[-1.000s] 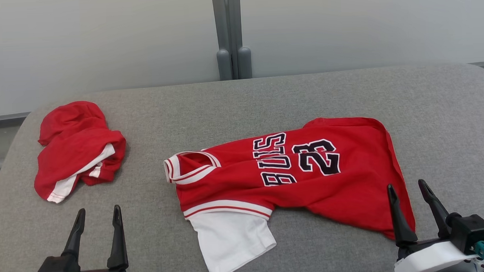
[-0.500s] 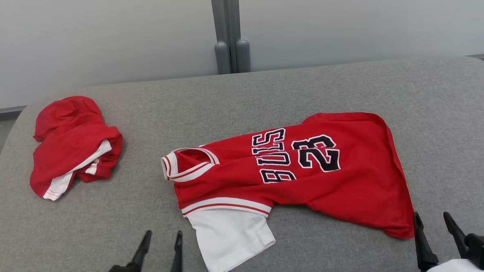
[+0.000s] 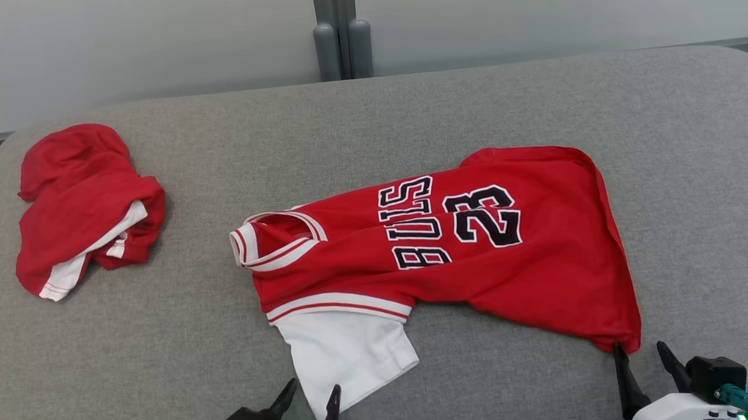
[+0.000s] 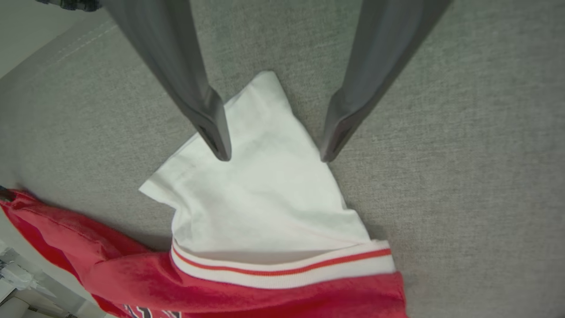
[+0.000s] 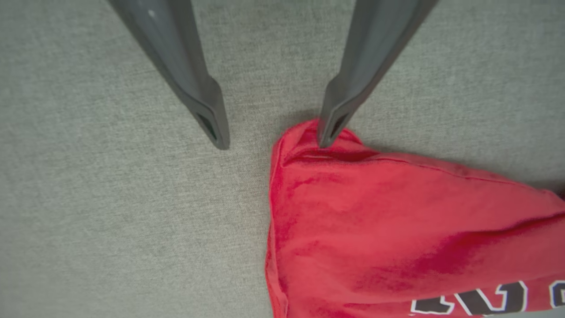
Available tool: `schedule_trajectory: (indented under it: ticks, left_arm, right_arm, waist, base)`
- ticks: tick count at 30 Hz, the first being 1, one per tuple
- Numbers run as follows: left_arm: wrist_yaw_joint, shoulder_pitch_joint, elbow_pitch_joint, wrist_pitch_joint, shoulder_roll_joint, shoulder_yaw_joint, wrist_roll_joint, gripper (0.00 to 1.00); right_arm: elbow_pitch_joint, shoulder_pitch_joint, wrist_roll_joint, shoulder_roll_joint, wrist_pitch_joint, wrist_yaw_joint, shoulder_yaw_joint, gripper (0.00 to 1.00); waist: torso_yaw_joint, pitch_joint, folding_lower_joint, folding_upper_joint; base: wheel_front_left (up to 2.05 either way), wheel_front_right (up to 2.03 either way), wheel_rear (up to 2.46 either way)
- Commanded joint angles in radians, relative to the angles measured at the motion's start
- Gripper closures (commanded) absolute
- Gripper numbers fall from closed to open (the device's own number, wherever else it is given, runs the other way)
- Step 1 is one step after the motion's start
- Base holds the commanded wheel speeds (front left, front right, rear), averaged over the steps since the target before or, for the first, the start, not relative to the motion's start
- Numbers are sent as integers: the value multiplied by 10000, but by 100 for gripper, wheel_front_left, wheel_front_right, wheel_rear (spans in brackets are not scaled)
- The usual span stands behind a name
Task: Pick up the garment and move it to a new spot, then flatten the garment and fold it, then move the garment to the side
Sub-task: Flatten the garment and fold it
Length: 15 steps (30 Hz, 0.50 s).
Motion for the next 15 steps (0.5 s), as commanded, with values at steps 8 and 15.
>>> schedule_trajectory:
  ticks: [8, 15]
  left_arm:
    - [-2, -663, 1011, 4, -22, -639, -515, 0]
    - [-3, -982, 1290, 15, -91, -1025, -1176, 100]
  right_arm:
    - [416, -341, 251, 35, -28, -18, 357, 0]
    - [847, -674, 695, 87, -4, -9, 1059, 100]
  waist:
    - [-70, 274, 0, 0]
    - [-150, 343, 0, 0]
  base:
    - [0, 0, 0]
    - [0, 0, 0]
